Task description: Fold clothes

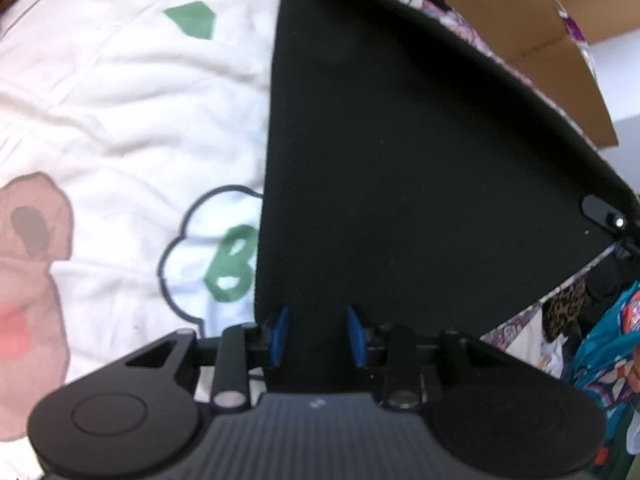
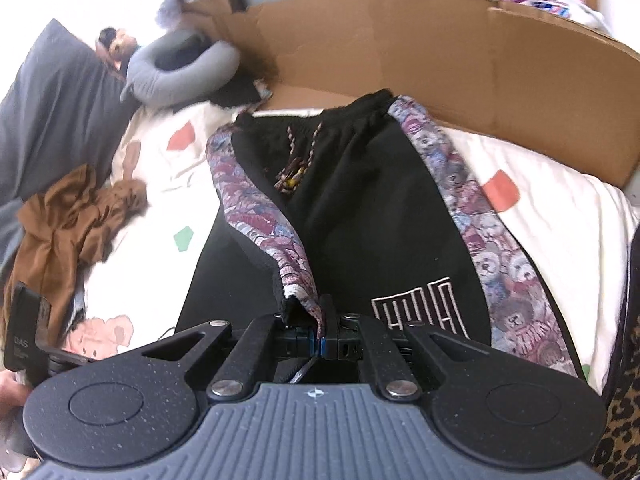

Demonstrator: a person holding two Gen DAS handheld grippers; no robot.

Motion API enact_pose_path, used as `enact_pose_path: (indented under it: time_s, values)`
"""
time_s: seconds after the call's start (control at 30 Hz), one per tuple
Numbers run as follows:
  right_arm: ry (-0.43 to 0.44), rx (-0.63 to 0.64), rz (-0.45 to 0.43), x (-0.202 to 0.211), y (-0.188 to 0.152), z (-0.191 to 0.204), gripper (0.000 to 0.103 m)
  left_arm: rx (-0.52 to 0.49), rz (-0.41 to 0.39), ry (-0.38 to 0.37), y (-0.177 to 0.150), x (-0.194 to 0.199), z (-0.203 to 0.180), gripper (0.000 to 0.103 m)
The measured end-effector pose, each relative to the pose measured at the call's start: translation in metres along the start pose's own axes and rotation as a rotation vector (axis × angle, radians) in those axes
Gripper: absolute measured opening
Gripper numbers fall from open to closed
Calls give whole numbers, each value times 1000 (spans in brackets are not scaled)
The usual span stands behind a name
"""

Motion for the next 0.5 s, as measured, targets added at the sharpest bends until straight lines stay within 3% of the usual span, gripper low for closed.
enact_pose_path:
  time_s: [0.3,0.5]
  values:
    - [-3,-124,-89,24,-7,-51,1,-64,33,31,14,-9,-23,34]
    - [-4,-189,-96,28,-29,-84,1,-112,46,47,17,-15,-36,37]
Point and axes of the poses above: each gripper's, at about its wrist camera, not at the fingertips, and x roughly against the way its jaws point, z to its left, y to its top, the point moved 5 cm from there along -x, roughly the way its jaws point, and after that the axes turned 2 degrees about -x, right-handed, at the moved point
